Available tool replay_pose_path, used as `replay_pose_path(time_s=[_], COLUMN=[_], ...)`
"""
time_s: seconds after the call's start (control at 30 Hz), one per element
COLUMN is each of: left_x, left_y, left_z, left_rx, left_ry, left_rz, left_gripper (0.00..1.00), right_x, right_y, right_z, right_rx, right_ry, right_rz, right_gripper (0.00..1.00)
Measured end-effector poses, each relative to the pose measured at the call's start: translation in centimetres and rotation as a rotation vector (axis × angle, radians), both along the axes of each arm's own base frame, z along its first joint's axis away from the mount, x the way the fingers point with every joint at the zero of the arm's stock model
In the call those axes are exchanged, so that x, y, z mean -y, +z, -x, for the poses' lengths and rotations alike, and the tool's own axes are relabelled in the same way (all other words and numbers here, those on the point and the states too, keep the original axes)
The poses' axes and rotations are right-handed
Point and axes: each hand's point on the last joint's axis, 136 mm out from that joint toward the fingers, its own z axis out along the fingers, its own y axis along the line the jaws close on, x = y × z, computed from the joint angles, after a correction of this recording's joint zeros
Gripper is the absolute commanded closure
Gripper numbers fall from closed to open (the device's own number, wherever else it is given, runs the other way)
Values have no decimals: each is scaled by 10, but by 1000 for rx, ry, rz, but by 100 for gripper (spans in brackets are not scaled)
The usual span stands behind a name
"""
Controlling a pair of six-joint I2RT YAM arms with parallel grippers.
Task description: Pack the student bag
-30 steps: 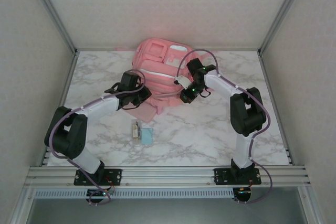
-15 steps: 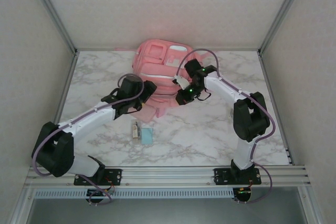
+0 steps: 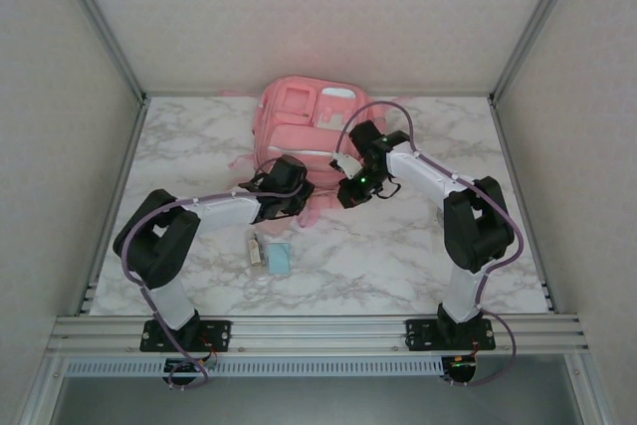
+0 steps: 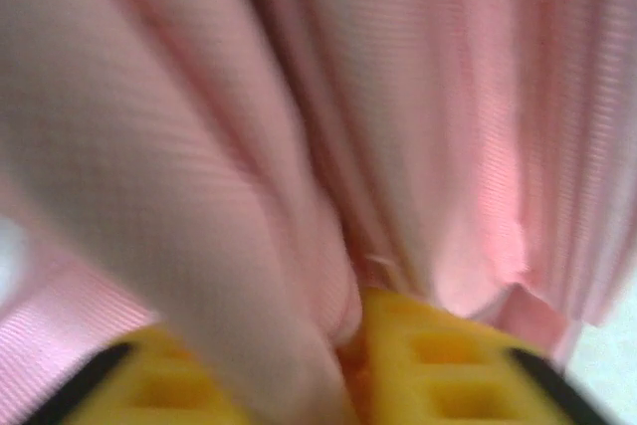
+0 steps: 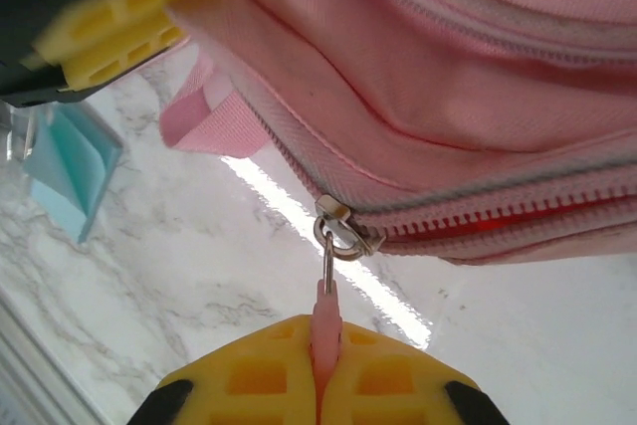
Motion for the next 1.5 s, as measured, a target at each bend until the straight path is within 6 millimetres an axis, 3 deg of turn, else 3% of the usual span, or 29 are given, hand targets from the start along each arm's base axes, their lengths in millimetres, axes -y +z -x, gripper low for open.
replay_pose_path(time_s=[0.23,0.4,0.7,0.97,1.33,1.37,1.5], left_x=[0,-9,-30,-39,-32,-31,-27], left_y=[2,5,19,26,40,42,50], left_z=[2,7,17,24,19,17,14], left_rx=[21,31,38,40,90,95,111], left_ry=[9,-8,-58,-97,-129,-132,-166], left_rz=[23,9,-25,-53,-38,-37,-56], left_gripper=[100,100,100,100,100,100,100], right_x=[24,50,94,124,123,122,118], right_y=[-14,-28,-18,-41,-39,-38,-25], right_z=[-7,-27,-83,-136,-163,-164,-169], right_rx=[14,1,82,118,104,108,145], right_ry=[-17,-58,-134,-169,-223,-236,-304], right_rz=[113,194,309,415,413,406,355], right_gripper=[100,100,100,100,100,99,69])
